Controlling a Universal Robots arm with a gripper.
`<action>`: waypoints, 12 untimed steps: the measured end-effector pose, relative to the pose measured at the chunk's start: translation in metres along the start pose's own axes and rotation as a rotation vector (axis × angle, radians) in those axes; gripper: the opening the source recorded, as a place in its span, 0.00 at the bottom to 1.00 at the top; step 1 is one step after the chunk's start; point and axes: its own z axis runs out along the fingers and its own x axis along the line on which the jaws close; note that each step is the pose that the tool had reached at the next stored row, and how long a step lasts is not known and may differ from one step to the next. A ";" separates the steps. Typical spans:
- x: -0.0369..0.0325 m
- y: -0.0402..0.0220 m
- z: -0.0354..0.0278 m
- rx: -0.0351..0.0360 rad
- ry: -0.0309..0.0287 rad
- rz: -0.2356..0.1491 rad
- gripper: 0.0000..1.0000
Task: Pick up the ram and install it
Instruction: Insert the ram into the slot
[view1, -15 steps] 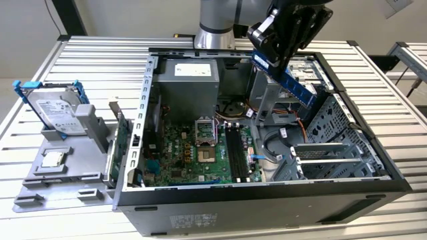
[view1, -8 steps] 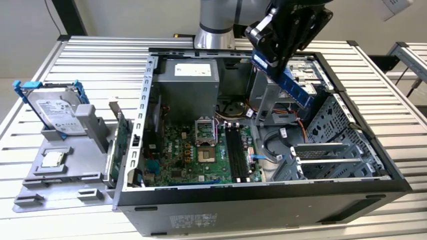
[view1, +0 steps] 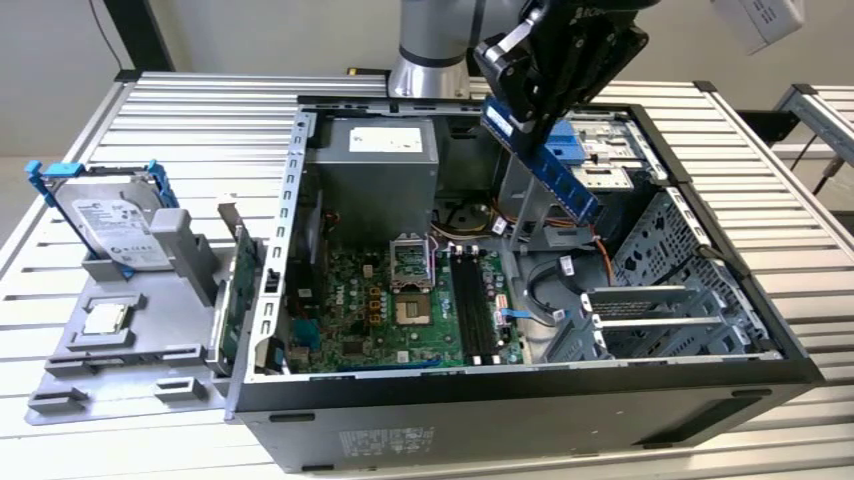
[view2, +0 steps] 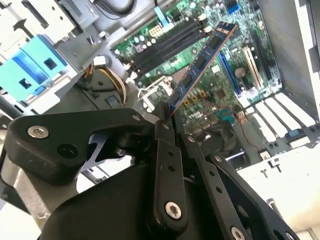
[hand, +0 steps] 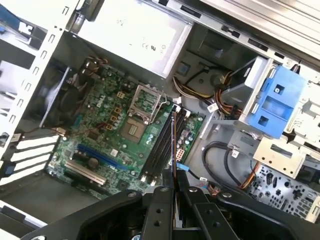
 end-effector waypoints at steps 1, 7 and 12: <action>0.0000 0.0000 0.0001 -0.0003 -0.0003 0.005 0.00; -0.0001 -0.0001 0.0006 -0.0014 -0.0046 0.063 0.00; -0.0001 -0.0001 0.0015 -0.0024 -0.0089 0.116 0.00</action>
